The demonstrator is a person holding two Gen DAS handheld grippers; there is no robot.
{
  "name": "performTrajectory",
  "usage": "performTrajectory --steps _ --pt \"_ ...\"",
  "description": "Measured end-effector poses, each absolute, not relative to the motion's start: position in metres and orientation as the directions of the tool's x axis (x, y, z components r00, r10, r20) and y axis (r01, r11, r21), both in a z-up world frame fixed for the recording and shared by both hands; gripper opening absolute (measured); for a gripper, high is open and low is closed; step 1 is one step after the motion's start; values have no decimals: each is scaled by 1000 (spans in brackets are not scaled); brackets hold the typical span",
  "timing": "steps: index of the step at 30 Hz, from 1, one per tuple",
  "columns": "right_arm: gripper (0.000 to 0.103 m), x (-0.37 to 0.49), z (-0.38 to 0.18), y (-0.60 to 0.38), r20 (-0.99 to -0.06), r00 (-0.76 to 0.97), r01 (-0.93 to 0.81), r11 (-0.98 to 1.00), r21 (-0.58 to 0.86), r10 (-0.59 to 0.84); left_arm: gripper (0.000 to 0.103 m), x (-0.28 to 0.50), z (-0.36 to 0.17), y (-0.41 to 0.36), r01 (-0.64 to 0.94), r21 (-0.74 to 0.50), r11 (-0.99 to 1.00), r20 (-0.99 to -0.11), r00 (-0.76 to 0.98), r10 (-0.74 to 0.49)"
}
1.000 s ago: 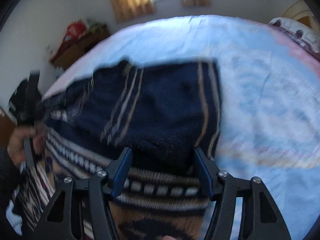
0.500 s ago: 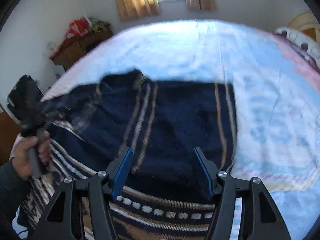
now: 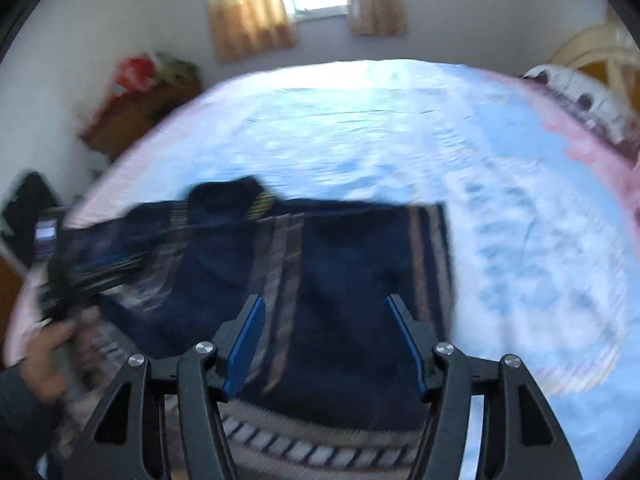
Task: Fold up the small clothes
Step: 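Lower the cuff onto the sweater body and open the left gripper, then move the left gripper to the cuff of the other sleeve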
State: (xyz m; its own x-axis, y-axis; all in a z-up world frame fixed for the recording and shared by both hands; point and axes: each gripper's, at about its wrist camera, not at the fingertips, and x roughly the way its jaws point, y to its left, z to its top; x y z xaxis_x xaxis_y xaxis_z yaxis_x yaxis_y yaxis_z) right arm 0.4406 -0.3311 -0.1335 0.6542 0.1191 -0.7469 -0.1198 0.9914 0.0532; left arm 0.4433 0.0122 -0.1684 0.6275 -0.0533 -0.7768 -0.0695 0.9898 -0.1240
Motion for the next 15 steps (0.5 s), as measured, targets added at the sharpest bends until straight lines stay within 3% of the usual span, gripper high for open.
performTrajectory --steps 2,5,9,15 --pt "62 465 -137 -337 -757 653 -59 998 -23 21 92 442 -169 8 -56 -105 993 -781 623 -47" --pt "46 495 -147 -361 -782 623 -2 999 37 30 96 442 -169 5 -49 -101 994 -782 621 -49" --pt "46 525 -183 -377 -830 555 59 998 -17 -47 103 446 -171 4 -30 -112 993 -788 612 -70" --pt "46 501 -166 -393 -783 622 65 997 42 -7 103 444 -171 5 -24 -129 991 -785 614 -87"
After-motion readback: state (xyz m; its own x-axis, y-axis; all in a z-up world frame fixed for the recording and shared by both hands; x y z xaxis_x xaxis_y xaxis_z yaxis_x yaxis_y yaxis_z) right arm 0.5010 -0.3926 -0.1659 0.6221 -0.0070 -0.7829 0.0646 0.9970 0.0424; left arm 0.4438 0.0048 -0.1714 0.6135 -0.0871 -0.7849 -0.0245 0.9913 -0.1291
